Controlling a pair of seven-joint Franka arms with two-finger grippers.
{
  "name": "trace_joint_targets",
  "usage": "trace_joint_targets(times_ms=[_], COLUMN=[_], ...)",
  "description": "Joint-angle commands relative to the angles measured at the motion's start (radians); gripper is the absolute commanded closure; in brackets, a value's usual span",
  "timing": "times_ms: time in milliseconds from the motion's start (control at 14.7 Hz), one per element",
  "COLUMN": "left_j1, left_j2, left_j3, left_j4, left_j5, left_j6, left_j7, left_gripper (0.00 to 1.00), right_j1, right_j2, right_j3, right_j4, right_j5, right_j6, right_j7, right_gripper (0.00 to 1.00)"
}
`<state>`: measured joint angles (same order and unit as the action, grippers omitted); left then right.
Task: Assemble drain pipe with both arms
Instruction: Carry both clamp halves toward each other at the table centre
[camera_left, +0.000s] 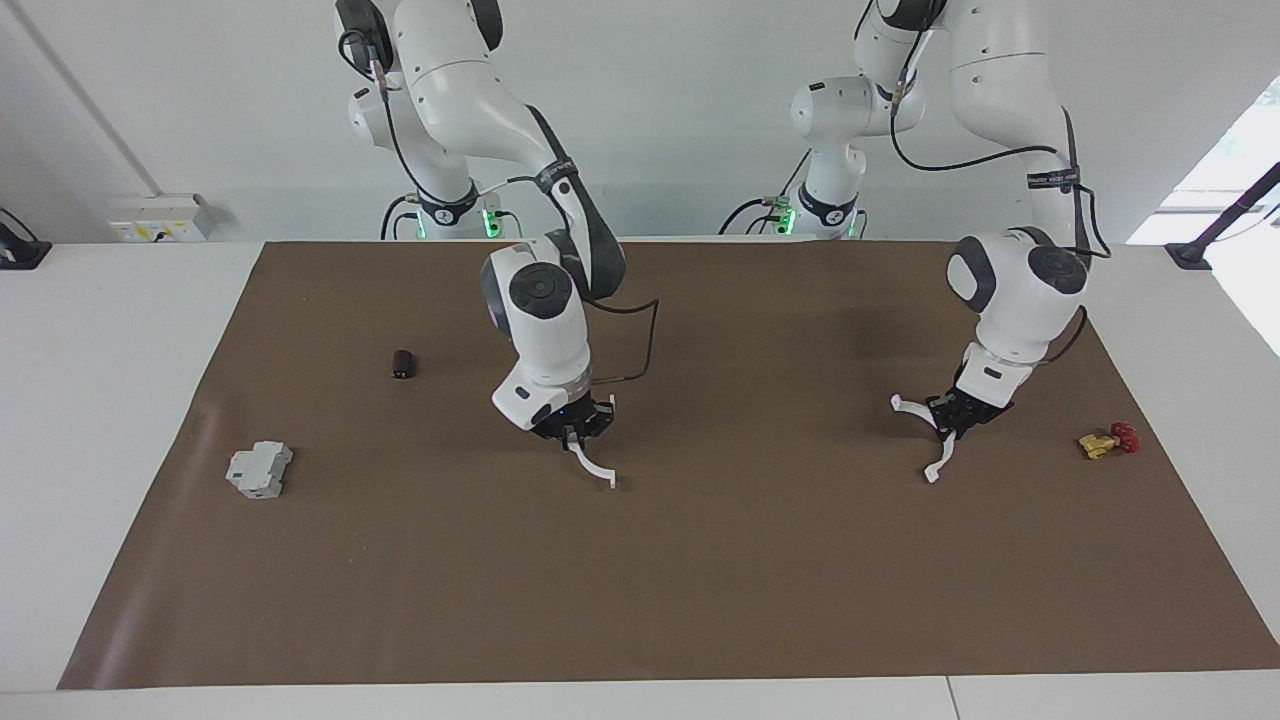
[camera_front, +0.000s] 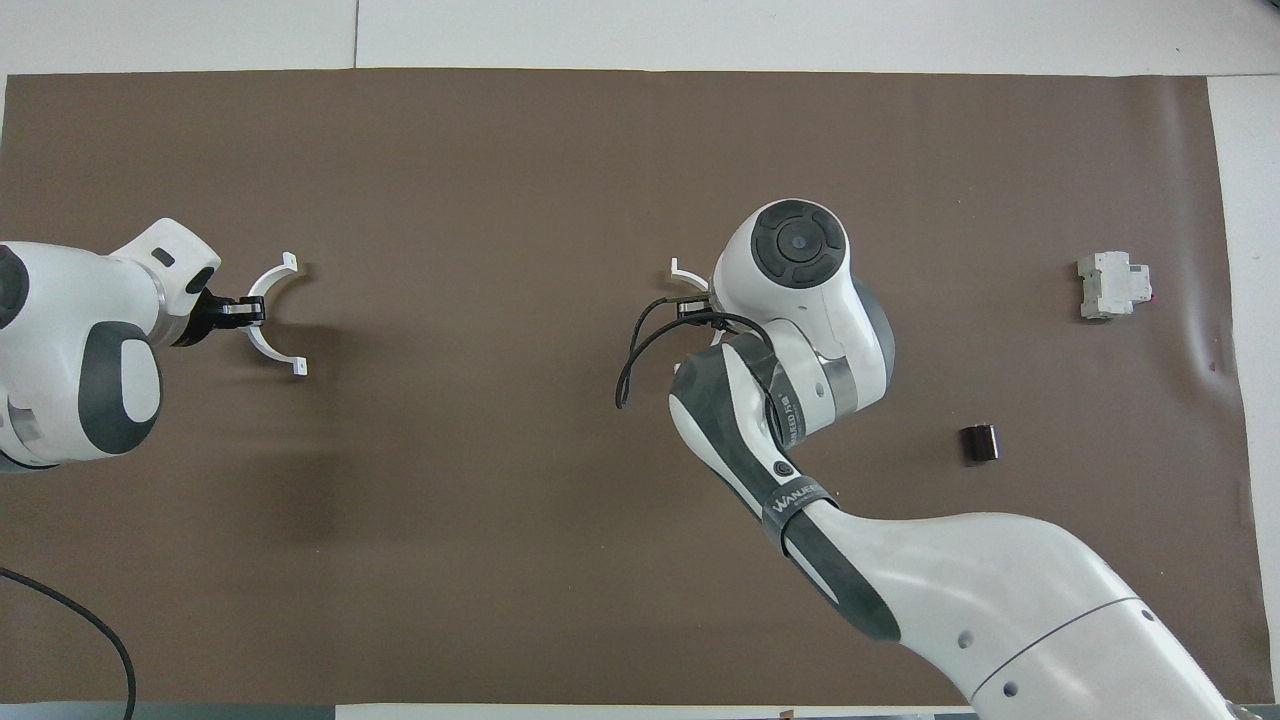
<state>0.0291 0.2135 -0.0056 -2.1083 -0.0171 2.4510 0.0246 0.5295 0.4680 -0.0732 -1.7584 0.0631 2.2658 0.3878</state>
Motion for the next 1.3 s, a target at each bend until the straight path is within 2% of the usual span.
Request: trace_joint_targets(times_ms=[0,273,477,545,614,682,750,818,1023,1227], left_j1=[-0.043,-0.148,-0.236,-0.264,-0.288,-0.305,-0.326,-0.351,-0.412,-0.486], left_j2=[-0.020,0.000,0.029,0.029,0.032,0.032,0.035,0.049,0.099,0.176], left_j3=[0.010,0.004,0.004,0.004,0.004,0.004,0.004,0.004,0.004,0.004], left_j4=[0.118,0.272,0.342,0.344,0.344,0.347,0.352,0.352,0.387,0.447], left_j5=[0.009,0.184,0.187,0.184,0.180,0.172,0.149,0.132,0.131,0.132], left_j6=[-0.185,-0.348,-0.389,-0.385,-0.376,-0.374,-0.365,-0.350,-0.330,-0.330], left_j7=[-0.001,-0.116,-0.170,-0.195,-0.218,-0.232,-0.250,-0.274,-0.350,-0.419], left_gripper=[1.00,1.00,1.00,1.00,1.00,1.00,1.00,1.00,1.00,1.00], right_j1=[0.015,0.029,0.030,0.030,0.030,0.030,0.027,0.018,-0.005,-0.109], right_j2=[-0.003,-0.006,-0.011,-0.014,-0.014,-0.014,-0.011,-0.011,-0.038,-0.150], right_j3=[0.006,0.006,0.007,0.007,0.007,0.007,0.007,0.007,-0.020,-0.034], right_j4=[-0.018,-0.033,-0.059,-0.071,-0.075,-0.069,-0.049,-0.015,0.088,0.094], right_j5=[0.011,0.012,0.012,0.012,0.012,0.011,0.011,0.009,-0.003,-0.005], right_j6=[0.041,0.049,0.070,0.084,0.089,0.083,0.068,0.037,-0.124,-0.237], right_j7=[0.009,0.009,0.009,0.009,0.009,0.009,0.008,0.006,0.006,0.005], right_gripper=[1.00,1.00,1.00,0.93,0.78,0.52,0.35,0.03,0.00,0.00])
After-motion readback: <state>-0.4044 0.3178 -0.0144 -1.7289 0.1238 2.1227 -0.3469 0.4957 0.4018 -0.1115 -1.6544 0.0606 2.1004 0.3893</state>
